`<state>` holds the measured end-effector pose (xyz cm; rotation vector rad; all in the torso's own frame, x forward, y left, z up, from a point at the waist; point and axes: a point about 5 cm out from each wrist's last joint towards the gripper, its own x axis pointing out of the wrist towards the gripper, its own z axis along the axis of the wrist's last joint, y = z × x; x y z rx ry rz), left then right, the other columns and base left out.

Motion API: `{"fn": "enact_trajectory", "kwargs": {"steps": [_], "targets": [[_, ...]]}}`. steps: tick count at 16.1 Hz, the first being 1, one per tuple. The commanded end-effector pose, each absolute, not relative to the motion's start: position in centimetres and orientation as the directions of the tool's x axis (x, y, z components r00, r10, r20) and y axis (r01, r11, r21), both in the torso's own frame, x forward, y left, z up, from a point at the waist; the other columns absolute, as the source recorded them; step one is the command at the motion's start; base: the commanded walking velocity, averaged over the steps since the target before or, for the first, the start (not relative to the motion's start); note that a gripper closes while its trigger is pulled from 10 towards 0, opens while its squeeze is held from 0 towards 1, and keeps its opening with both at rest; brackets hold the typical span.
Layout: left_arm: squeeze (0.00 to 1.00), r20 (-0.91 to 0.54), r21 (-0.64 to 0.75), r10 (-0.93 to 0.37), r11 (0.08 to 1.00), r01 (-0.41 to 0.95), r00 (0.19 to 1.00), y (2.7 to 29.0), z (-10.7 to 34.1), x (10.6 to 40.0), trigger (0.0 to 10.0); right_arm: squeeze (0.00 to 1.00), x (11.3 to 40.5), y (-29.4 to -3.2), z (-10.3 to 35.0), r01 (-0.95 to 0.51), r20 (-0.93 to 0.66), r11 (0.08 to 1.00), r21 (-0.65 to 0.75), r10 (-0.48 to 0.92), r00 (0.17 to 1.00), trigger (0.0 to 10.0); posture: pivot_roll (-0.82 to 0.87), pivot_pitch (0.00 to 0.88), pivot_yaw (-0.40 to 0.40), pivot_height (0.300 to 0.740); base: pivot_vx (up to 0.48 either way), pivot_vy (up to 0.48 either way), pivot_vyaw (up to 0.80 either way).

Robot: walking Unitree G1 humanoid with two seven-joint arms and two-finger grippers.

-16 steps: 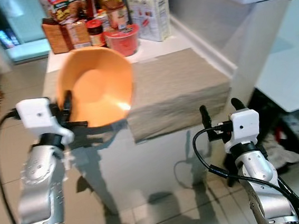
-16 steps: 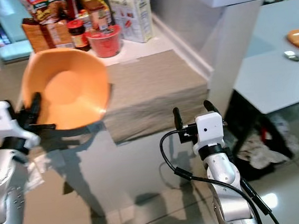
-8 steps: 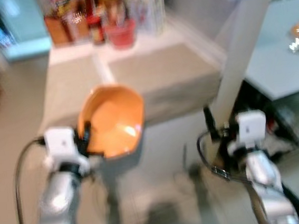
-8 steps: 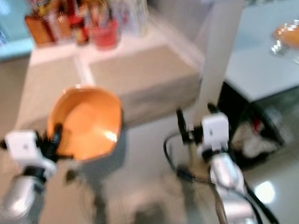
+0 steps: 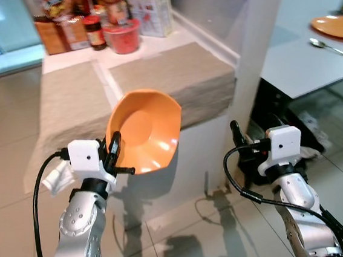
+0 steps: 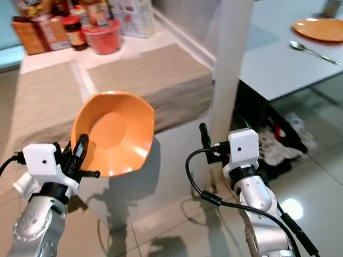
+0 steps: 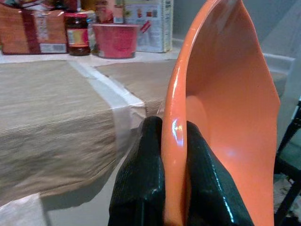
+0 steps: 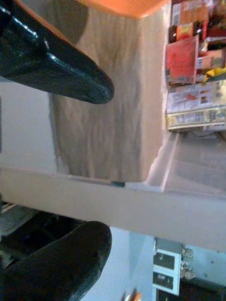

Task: Setting the table

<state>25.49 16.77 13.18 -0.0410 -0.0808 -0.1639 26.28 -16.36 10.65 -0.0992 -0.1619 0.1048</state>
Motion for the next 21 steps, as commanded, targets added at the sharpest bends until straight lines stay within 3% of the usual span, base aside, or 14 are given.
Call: {"fn": "enact_trajectory", "kwargs": {"steps": [1,7,13,21], "targets": [[0.00,0.130,-0.022,-0.152,0.988,0.156,0.980,16.8,14.3,25.8,0.0,0.00,26.5,-16.5,10.3,-0.093,0.136,0.992,-0.091,0.105,0.985,10.0,-0.13,0.000,0.063,0.722,-0.356,0.000,0.00],[0.00,0.152,-0.005,-0.174,0.984,0.177,0.973,16.0,15.1,26.5,0.0,0.00,26.5,-16.3,10.2,-0.106,0.120,0.988,-0.110,0.119,0.986,10.0,-0.14,0.000,0.068,0.722,0.000,0.000,0.00],[0.00,0.140,-0.008,-0.181,0.983,0.184,0.973,15.6,14.9,26.6,0.0,0.00,26.5,-16.2,9.9,-0.102,0.108,0.989,-0.110,0.114,0.988,10.0,-0.14,0.000,0.069,0.722,0.000,-0.456,0.69],[0.00,0.101,0.000,-0.173,0.985,0.174,0.980,15.1,14.4,27.3,0.0,0.00,26.5,-15.9,9.6,-0.120,0.090,0.984,-0.132,0.132,0.987,10.0,-0.14,0.000,0.076,0.722,0.000,-0.461,0.17]]}}
